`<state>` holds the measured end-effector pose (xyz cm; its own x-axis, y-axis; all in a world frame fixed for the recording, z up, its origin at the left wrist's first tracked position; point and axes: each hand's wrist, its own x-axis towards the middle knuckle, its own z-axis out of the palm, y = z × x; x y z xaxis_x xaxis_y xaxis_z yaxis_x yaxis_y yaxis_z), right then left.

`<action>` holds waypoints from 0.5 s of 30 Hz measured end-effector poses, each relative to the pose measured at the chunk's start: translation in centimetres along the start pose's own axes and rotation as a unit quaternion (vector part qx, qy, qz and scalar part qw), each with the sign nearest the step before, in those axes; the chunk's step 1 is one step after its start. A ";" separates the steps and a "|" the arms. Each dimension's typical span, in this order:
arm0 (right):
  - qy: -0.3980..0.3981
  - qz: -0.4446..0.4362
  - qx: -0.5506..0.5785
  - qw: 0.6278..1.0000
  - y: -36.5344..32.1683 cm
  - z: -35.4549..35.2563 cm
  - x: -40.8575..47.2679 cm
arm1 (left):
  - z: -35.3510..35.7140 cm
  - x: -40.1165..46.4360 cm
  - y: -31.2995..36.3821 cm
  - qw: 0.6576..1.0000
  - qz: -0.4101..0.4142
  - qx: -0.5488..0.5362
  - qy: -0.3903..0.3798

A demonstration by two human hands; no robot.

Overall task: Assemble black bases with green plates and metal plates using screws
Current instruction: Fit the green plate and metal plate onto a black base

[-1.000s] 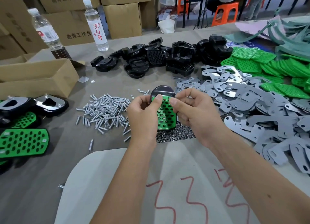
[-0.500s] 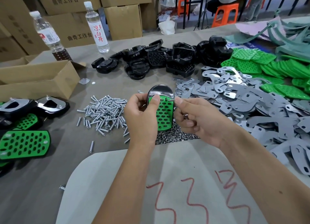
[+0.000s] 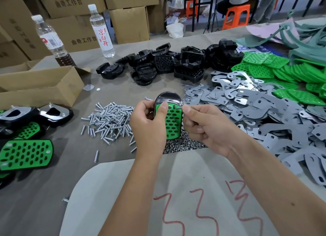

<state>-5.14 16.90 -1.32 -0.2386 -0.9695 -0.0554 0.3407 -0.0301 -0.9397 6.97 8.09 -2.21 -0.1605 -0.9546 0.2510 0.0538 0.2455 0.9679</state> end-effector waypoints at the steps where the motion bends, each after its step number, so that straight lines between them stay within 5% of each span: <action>1: 0.001 0.000 -0.002 1.000 0.0 0.1 0.0 | 0.0 -0.1 0.0 1.000 0.008 0.007 -0.001; 15: 0.034 -0.005 0.007 0.999 0.5 0.4 0.1 | -0.1 0.1 0.1 0.999 0.039 0.035 -0.011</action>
<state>-4.63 16.71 -1.62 -0.3023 -0.9507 -0.0688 0.3513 -0.0440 -0.9352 7.03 8.02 -2.09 -0.1804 -0.9282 0.3253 -0.0013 0.3310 0.9436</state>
